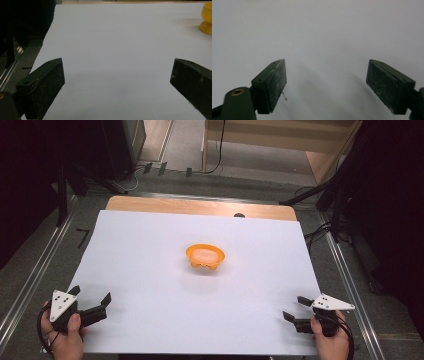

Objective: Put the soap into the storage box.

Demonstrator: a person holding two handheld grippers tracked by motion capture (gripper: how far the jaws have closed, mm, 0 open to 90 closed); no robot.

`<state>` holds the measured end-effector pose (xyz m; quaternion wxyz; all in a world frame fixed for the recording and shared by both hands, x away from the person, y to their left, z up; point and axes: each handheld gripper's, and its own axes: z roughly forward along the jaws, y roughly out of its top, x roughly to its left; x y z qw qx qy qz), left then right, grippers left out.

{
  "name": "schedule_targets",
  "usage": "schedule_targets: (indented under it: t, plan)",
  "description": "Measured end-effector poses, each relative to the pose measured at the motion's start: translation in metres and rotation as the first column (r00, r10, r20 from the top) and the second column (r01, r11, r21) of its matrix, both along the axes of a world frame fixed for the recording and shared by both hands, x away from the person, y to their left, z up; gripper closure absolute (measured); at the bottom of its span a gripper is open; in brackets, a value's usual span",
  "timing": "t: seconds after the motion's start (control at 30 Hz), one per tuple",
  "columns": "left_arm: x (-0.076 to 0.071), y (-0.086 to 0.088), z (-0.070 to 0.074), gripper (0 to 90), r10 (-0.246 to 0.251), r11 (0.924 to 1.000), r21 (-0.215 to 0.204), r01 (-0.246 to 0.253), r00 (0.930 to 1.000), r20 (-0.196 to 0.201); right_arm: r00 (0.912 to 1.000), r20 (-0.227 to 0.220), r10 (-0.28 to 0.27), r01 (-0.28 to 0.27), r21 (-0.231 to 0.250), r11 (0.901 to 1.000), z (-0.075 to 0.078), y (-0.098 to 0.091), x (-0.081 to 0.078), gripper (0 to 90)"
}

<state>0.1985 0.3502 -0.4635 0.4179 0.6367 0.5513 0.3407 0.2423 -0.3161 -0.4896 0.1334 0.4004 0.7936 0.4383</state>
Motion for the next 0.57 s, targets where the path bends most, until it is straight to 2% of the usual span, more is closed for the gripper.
schedule_targets:
  t: [0.07, 0.17, 0.23, 0.27, 0.4, 0.57]
  plan:
    - [0.0001, 0.0002, 0.0000, 0.0, -0.001, 1.0000, -0.001, 0.001, 1.0000, -0.001, 0.9999, 0.011, 0.000, 0.000, 0.009, 1.0000, 0.0002, -0.0011, -0.0008, 18.3]
    - [0.0002, 0.0002, 0.0000, 0.0, -0.002, 1.0000, -0.001, 0.002, 1.0000, -0.001, 0.9999, -0.009, -0.006, 0.006, 0.052, 0.9986, -0.0001, -0.0054, 0.0008, 17.1]
    - [0.0000, -0.0001, 0.0000, 0.0, -0.002, 1.0000, 0.002, 0.002, 1.0000, 0.001, 0.9999, -0.012, -0.003, 0.004, 0.064, 0.9980, -0.0003, -0.0064, 0.0013, 17.1]
    - [0.0000, -0.0003, 0.0000, 0.0, -0.002, 1.0000, 0.004, 0.002, 1.0000, 0.000, 0.9998, -0.006, -0.018, 0.019, 0.079, 0.9967, -0.0003, -0.0085, 0.0010, 16.1]
    - [-0.0002, -0.0001, 0.0000, 0.0, -0.001, 1.0000, -0.002, 0.001, 1.0000, 0.001, 0.9993, -0.010, -0.036, 0.036, 0.078, 0.9963, -0.0001, -0.0085, 0.0011, 14.9]
    - [0.0002, -0.0003, 0.0000, 0.0, -0.002, 1.0000, 0.003, 0.002, 1.0000, 0.000, 0.9992, -0.011, -0.040, 0.040, 0.051, 0.9979, -0.0001, -0.0058, 0.0018, 14.7]
